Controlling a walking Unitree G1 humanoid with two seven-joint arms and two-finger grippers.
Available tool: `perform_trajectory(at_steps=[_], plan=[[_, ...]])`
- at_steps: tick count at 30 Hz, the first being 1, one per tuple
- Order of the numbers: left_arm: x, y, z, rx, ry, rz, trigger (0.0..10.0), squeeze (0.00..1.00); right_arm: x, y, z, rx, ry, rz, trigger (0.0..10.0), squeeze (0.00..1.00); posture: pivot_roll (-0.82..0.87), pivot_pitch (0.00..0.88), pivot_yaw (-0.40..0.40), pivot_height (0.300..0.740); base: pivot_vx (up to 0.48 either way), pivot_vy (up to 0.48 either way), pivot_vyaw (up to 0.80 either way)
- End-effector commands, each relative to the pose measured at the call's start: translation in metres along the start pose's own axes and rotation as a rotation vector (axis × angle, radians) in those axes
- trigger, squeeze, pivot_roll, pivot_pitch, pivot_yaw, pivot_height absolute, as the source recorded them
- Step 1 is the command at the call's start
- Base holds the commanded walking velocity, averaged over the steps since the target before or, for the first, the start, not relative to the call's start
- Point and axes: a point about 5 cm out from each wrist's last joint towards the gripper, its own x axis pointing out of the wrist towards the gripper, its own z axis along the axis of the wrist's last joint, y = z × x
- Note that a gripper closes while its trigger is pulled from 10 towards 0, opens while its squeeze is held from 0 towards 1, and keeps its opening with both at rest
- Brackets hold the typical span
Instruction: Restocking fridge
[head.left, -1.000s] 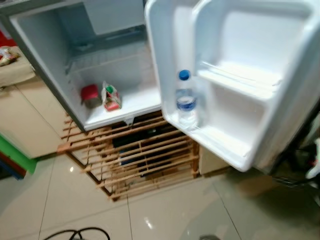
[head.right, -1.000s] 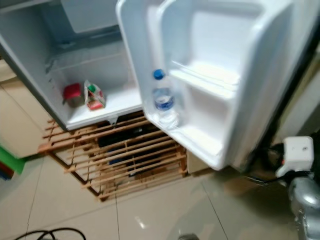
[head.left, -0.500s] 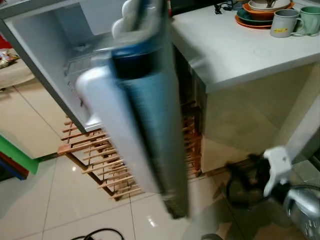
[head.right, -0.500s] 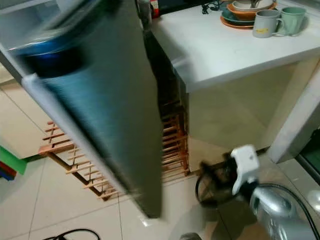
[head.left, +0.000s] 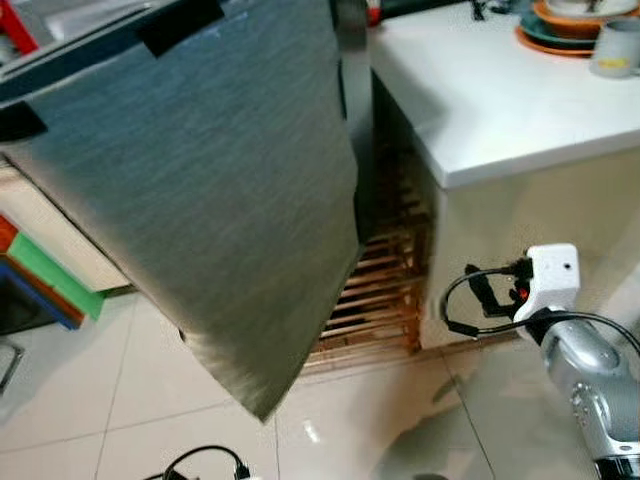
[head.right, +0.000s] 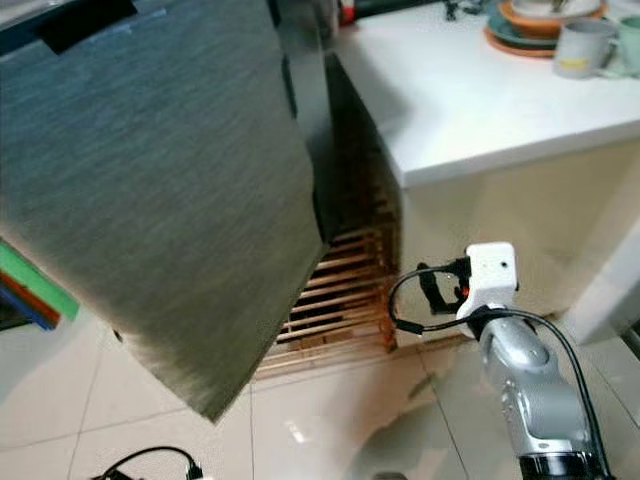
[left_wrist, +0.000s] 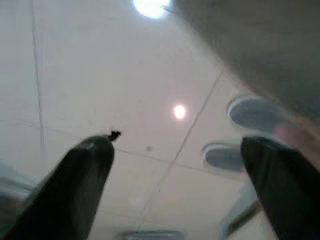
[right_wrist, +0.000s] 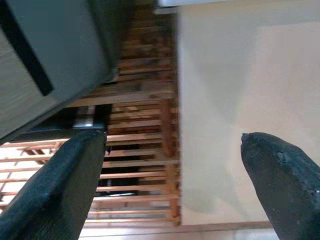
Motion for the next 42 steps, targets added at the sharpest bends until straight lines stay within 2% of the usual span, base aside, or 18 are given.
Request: perform_trajectory(at_steps=[1,4,6,10,11,12,13,14,15,18,22,24,25,28,32,37,39,42], plan=[[-0.011,0.017,0.064,-0.132,-0.279,0.108,10.0,0.0,0.003,0.007,-0.002,0.003,0.002,0.01,10.0,0.0,-0.15,0.0,0.136,0.74,0.0,0.0,0.0],[-0.013,0.02,0.069,-0.266,-0.362,0.148,10.0,0.0,0.006,0.01,-0.006,0.01,0.002,0.0,10.0,0.0,-0.14,0.0,0.132,0.74,0.0,0.0,0.0],[-0.014,0.021,0.071,-0.326,-0.401,0.156,10.0,0.0,0.007,0.012,-0.008,0.016,0.002,-0.002,10.0,0.0,-0.13,0.0,0.133,0.74,0.0,0.0,0.0],[-0.018,0.028,0.076,-0.319,-0.466,0.27,10.0,0.0,0.01,0.017,-0.009,0.018,-0.004,-0.006,10.0,0.0,-0.13,0.0,0.135,0.74,0.0,0.0,0.0],[-0.039,0.075,0.073,-0.344,-0.566,0.324,10.0,0.0,0.011,0.017,-0.009,0.02,-0.006,-0.009,10.0,0.0,-0.13,0.0,0.136,0.74,0.0,0.0,0.0],[-0.062,0.112,0.074,-0.349,-0.661,0.364,10.0,0.0,0.011,0.017,-0.01,0.023,-0.006,-0.011,10.0,0.0,-0.13,0.0,0.136,0.74,0.0,0.0,0.0],[-0.081,0.135,0.076,-0.347,-0.74,0.393,10.0,0.0,0.011,0.017,-0.011,0.023,-0.006,-0.012,10.0,0.0,-0.13,0.0,0.136,0.74,0.0,0.0,0.0],[-0.094,0.148,0.08,-0.348,-0.807,0.409,10.0,0.0,0.011,0.017,-0.012,0.023,-0.006,-0.014,10.0,0.0,-0.13,0.0,0.136,0.74,0.0,0.0,0.0],[-0.097,0.149,0.084,-0.352,-0.835,0.41,10.0,0.0,0.011,0.018,-0.012,0.022,-0.007,-0.015,10.0,0.0,-0.13,0.0,0.136,0.74,0.0,0.0,0.0],[-0.12,0.154,0.116,-0.374,-1.034,0.38,10.0,0.0,0.012,0.017,-0.013,0.019,-0.007,-0.022,10.0,0.0,-0.13,0.0,0.136,0.74,0.0,0.0,0.0],[-0.149,0.157,0.147,-0.357,-1.229,0.359,10.0,0.0,0.012,0.018,-0.013,0.016,-0.009,-0.021,10.0,0.0,-0.13,0.0,0.132,0.74,0.0,0.0,0.0],[-0.171,0.162,0.161,-0.365,-1.342,0.346,10.0,0.0,0.013,0.02,-0.013,0.015,-0.009,-0.015,10.0,0.0,-0.13,0.0,0.132,0.74,0.0,0.0,0.0],[-0.188,0.167,0.17,-0.367,-1.415,0.323,10.0,0.0,0.013,0.021,-0.015,0.014,-0.005,-0.009,10.0,0.0,-0.13,0.0,0.13,0.74,0.0,0.0,0.0],[-0.195,0.167,0.174,-0.358,-1.44,0.301,10.0,0.0,0.013,0.022,-0.016,0.015,-0.003,-0.006,10.0,0.0,-0.13,0.0,0.13,0.74,0.0,0.0,0.0],[-0.197,0.156,0.174,-0.335,-1.462,0.255,10.0,0.0,0.013,0.026,-0.016,0.016,-0.009,0.001,10.0,0.0,-0.13,0.0,0.133,0.74,0.0,0.0,0.0],[-0.211,0.159,0.15,-0.524,-1.557,0.32,10.0,0.0,0.007,0.033,-0.012,0.029,-0.059,-0.011,10.0,0.0,-0.13,0.0,0.127,0.74,0.0,0.075,0.0],[-0.213,0.159,0.148,-0.545,-1.562,0.321,10.0,0.0,0.007,0.034,-0.012,0.028,-0.065,-0.014,10.0,0.0,-0.13,0.0,0.127,0.74,0.0,0.442,0.0],[-0.22,0.164,0.147,-0.59,-1.56,0.387,10.0,0.0,0.01,0.042,-0.013,0.04,-0.073,-0.027,10.0,0.0,-0.12,0.0,0.115,0.74,0.0,0.439,-0.49]])
